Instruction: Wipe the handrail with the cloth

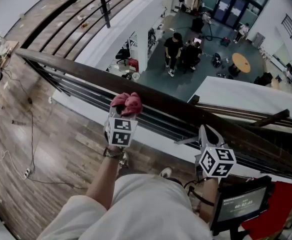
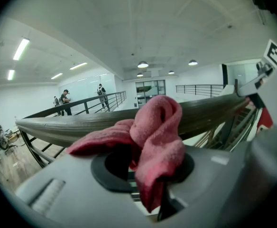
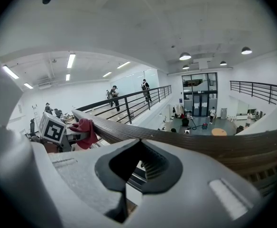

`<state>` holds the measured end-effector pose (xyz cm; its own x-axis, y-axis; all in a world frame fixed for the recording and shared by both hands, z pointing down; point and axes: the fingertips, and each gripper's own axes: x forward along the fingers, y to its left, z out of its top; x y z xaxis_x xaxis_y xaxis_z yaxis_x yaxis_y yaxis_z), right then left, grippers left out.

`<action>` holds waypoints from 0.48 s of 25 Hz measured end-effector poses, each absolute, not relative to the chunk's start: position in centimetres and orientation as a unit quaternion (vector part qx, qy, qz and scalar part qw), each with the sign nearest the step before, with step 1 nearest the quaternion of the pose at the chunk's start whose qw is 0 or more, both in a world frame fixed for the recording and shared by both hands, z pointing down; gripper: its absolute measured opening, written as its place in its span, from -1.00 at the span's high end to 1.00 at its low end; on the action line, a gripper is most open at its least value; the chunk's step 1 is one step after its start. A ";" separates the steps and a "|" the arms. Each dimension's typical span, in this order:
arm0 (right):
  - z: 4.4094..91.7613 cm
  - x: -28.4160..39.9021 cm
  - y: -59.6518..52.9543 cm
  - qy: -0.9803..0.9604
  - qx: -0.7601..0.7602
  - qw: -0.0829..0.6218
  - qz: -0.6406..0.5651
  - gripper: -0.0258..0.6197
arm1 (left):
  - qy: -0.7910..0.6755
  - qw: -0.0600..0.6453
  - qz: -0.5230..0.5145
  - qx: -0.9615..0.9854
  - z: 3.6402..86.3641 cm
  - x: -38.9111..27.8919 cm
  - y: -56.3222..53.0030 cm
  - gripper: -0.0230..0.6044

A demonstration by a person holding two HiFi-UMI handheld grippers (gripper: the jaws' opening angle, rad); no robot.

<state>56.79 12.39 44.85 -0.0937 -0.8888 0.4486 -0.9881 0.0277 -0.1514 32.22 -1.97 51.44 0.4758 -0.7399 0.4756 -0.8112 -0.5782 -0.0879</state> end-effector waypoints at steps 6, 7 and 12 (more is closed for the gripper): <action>45.1 57.0 12.5 -0.707 0.663 0.115 0.218 0.91 | -0.450 0.069 0.231 0.860 51.3 33.1 -1.6 0.49; 45.2 57.0 12.4 -0.708 0.662 0.116 0.217 0.91 | -0.447 0.066 0.229 0.862 51.2 33.3 -1.6 0.49; 45.3 57.0 12.4 -0.707 0.663 0.119 0.216 0.91 | -0.440 0.069 0.234 0.864 51.2 33.8 -1.1 0.49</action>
<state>56.99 12.44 45.27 -0.0937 -0.8860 0.4542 -0.9886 0.0287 -0.1481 33.82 -1.07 51.16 0.5038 -0.7278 0.4653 -0.7925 -0.6037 -0.0863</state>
